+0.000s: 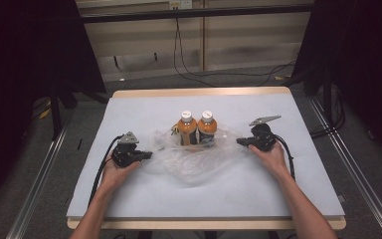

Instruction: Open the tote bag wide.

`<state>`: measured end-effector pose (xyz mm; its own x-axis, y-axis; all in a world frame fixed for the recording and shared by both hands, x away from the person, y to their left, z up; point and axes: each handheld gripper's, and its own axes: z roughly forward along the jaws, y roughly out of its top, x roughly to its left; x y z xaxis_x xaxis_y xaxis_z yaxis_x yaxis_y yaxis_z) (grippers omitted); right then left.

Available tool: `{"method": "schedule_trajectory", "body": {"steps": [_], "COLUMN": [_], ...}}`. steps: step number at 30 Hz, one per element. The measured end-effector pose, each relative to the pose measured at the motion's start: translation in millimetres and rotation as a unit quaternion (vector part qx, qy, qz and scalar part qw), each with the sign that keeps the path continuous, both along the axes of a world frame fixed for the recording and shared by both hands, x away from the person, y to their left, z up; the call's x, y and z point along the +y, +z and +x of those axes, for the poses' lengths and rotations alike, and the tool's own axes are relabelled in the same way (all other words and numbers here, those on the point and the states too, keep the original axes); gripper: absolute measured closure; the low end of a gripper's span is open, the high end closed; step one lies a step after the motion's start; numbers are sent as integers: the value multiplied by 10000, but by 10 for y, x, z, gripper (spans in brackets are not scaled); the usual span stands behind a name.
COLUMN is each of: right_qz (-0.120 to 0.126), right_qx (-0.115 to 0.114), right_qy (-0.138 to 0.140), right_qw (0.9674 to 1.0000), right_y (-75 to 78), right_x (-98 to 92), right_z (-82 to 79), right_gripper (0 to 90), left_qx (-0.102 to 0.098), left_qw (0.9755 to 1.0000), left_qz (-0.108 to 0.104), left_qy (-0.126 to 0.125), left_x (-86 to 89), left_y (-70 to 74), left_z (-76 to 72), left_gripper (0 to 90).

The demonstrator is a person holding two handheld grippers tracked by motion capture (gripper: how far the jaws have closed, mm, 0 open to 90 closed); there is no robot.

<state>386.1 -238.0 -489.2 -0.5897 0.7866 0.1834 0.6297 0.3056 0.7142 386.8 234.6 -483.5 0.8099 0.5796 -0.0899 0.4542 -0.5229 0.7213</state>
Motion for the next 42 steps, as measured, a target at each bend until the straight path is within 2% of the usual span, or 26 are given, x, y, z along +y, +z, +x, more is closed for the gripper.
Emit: {"method": "schedule_trajectory", "body": {"steps": [3, 6, 8, 9, 11, 13, 14, 15, 17, 21, 22, 23, 25, 27, 28, 31, 32, 34, 36, 37, 38, 39, 41, 42], "right_qz": [12, -20, -2, 116, 318, 539, 613, 663, 690, 842, 871, 965, 1041, 1171, 1187, 1334, 1378, 1314, 1256, 1224, 1173, 1224, 1306, 1218], "right_qx": [3, -6, -25, -40, -99, -226, -317, -350, -484, -658, -722, -768, -887, -996, -1065, -1175, -1186, -1211, -1179, -1143, -1132, -1076, -963, -895], "right_qy": [-112, -153, -158, -123, -69, 9, 36, 38, 110, 237, 277, 316, 378, 460, 510, 762, 866, 1052, 999, 879, 712, 588, 481, 367], "right_qw": [9999, 9999, 9999, 9998, 9994, 9983, 9976, 9972, 9964, 9940, 9932, 9919, 9899, 9870, 9859, 9811, 9795, 9783, 9800, 9820, 9841, 9849, 9856, 9878], "right_y": [2, 4, 5, -2, 15, 88, 134, 186, 279, 439, 482, 539, 640, 748, 804, 942, 966, 1005, 988, 967, 939, 904, 834, 781], "right_x": [-95, -106, -104, -111, -111, -89, -75, -57, -25, 7, 15, 24, 41, 76, 106, 235, 276, 421, 511, 531, 532, 523, 519, 536], "right_z": [-26, -43, -48, -47, -56, -81, -95, -112, -152, -246, -270, -294, -319, -335, -344, -361, -364, -367, -326, -282, -218, -148, -39, 22], "right_gripper": [900, 900, 900, 900, 900, 891, 801, 760, 725, 621, 602, 602, 597, 609, 628, 765, 822, 892, 900, 900, 900, 900, 900, 900], "left_qx": [24, 79, 129, 110, 60, -36, -75, -94, -148, -357, -457, -494, -649, -788, -797, -864, -844, -829, -776, -745, -653, -495, -354, -251], "left_qw": [9999, 9999, 9986, 9982, 9951, 9939, 9932, 9924, 9911, 9896, 9880, 9866, 9819, 9809, 9804, 9814, 9825, 9829, 9839, 9852, 9862, 9884, 9919, 9926], "left_qz": [-25, -109, -495, -577, -974, -1081, -1128, -1197, -1288, -1325, -1389, -1464, -1681, -1676, -1744, -1710, -1657, -1637, -1594, -1525, -1498, -1414, -1215, -1179], "left_qy": [147, 100, 88, 128, 146, 195, 273, 263, 289, 425, 492, 528, 587, 588, 455, 131, -27, -186, -246, -245, -266, -258, -116, -153], "left_x": [76, 91, 114, 123, 165, 192, 209, 237, 283, 404, 446, 467, 506, 477, 441, 239, 114, -94, -291, -377, -458, -533, -644, -682], "left_y": [-1, -1, 32, 56, 124, 180, 211, 241, 296, 444, 493, 526, 629, 730, 772, 860, 881, 884, 859, 835, 798, 750, 634, 580], "left_z": [10, -5, -8, -11, -19, -45, -63, -71, -98, -190, -208, -220, -243, -258, -255, -246, -232, -176, -91, -32, 36, 108, 223, 265], "left_gripper": [900, 900, 900, 900, 900, 881, 813, 766, 763, 639, 616, 605, 588, 589, 600, 709, 744, 807, 842, 848, 847, 848, 848, 861]}}
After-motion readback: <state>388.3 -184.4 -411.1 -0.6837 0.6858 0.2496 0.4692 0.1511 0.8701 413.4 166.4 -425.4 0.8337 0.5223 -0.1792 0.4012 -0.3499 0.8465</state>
